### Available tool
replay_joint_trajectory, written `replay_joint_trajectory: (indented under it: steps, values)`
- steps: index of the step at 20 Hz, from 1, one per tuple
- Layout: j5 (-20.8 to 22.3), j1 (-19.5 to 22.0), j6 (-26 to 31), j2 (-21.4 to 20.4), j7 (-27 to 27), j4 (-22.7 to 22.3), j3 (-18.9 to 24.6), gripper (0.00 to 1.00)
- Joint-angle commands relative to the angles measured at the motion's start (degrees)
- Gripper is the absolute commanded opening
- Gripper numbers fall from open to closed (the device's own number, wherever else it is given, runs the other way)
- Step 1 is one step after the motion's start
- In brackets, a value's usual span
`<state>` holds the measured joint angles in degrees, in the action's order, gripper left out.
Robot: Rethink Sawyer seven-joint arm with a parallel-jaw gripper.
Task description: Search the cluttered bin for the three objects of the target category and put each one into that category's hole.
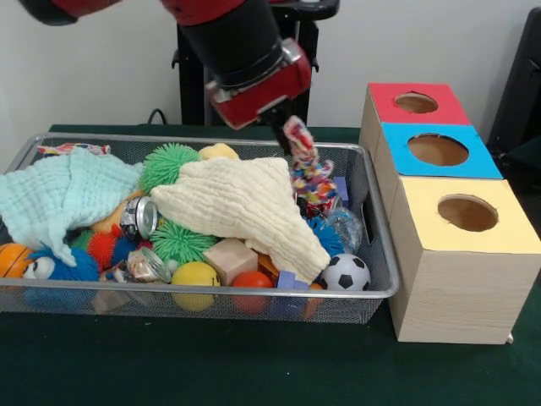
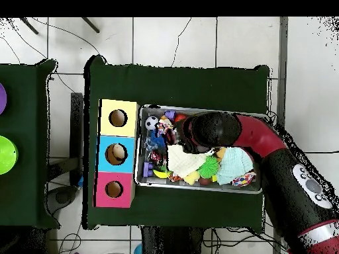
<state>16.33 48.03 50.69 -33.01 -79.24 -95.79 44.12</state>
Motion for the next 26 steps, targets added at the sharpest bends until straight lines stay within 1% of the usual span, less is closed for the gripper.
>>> replay_joint_trajectory:
  steps: [1, 6, 9, 14, 17, 19, 22, 26]
  values:
    - [-1.51, -4.49, -7.97, -2.21, -6.46, -7.7, 3.6, 0.0]
    - [-2.8, -8.06, -11.54, -4.59, -9.66, -8.49, 2.47, 0.0]
    - [-3.12, -10.87, -13.53, -5.82, -10.89, -7.95, 0.66, 0.0]
    - [-4.4, -15.99, -13.76, -7.76, -13.43, -6.77, -2.73, 0.0]
    - [-3.64, -20.28, -13.38, -7.24, -15.3, -4.55, -6.78, 0.0]
    - [-2.83, -22.9, -12.42, -6.15, -15.95, -2.85, -9.7, 0.0]
    - [-2.04, -25.63, -12.2, -4.61, -16.08, -1.16, -12.97, 0.0]
    - [-0.57, -28.62, -12.26, -3.73, -15.62, 1.16, -17.06, 0.0]
